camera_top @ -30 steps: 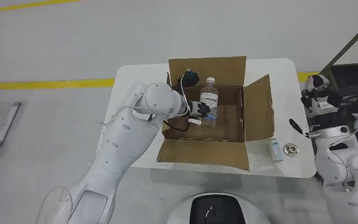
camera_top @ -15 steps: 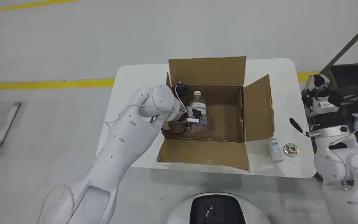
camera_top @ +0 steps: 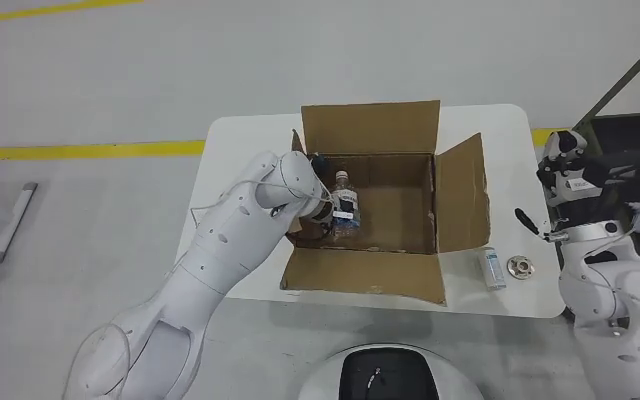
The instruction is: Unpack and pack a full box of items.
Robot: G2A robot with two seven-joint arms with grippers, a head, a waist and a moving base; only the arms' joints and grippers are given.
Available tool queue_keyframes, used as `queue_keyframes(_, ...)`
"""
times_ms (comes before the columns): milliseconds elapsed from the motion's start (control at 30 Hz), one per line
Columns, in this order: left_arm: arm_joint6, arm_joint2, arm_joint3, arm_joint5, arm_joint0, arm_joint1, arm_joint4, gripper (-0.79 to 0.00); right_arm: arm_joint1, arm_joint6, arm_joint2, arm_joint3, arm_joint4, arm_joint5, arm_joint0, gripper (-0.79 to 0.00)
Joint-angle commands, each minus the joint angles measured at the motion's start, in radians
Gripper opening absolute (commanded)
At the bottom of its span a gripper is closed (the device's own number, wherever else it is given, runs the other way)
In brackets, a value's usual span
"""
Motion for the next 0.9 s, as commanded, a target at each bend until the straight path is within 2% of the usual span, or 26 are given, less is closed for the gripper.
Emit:
queue_keyframes(0, 0.009, 0.046, 0.012, 0.009, -0.021, -0.004, -0.031, -0.785, 0.001, -0.001, -0.001, 0.001, 0.0, 0.002, 0.0, -0.785)
queue_keyframes(267, 0.043, 0.248, 0.073, 0.043, -0.131, -0.023, -0.082, -0.785, 0.003, -0.005, 0.003, 0.003, 0.007, 0.009, -0.003, -0.785)
queue_keyframes(400, 0.058, 0.32, 0.103, 0.059, -0.172, -0.031, -0.144, -0.785, 0.004, -0.005, 0.005, 0.002, 0.013, 0.009, -0.007, -0.785)
queue_keyframes(633, 0.043, 0.32, 0.138, 0.043, -0.161, -0.049, -0.15, -0.785, 0.006, -0.007, 0.01, 0.0, 0.017, 0.01, -0.015, -0.785)
queue_keyframes(700, 0.034, 0.32, 0.151, 0.035, -0.157, -0.054, -0.154, -0.733, 0.007, -0.007, 0.011, 0.0, 0.018, 0.011, -0.018, -0.785)
queue_keyframes(800, 0.03, 0.32, 0.17, 0.03, -0.156, -0.061, -0.145, -0.745, 0.007, -0.007, 0.012, -0.003, 0.021, 0.013, -0.02, -0.785)
queue_keyframes(867, 0.026, 0.32, 0.184, 0.026, -0.157, -0.066, -0.148, -0.671, 0.008, -0.009, 0.012, -0.004, 0.021, 0.014, -0.021, -0.785)
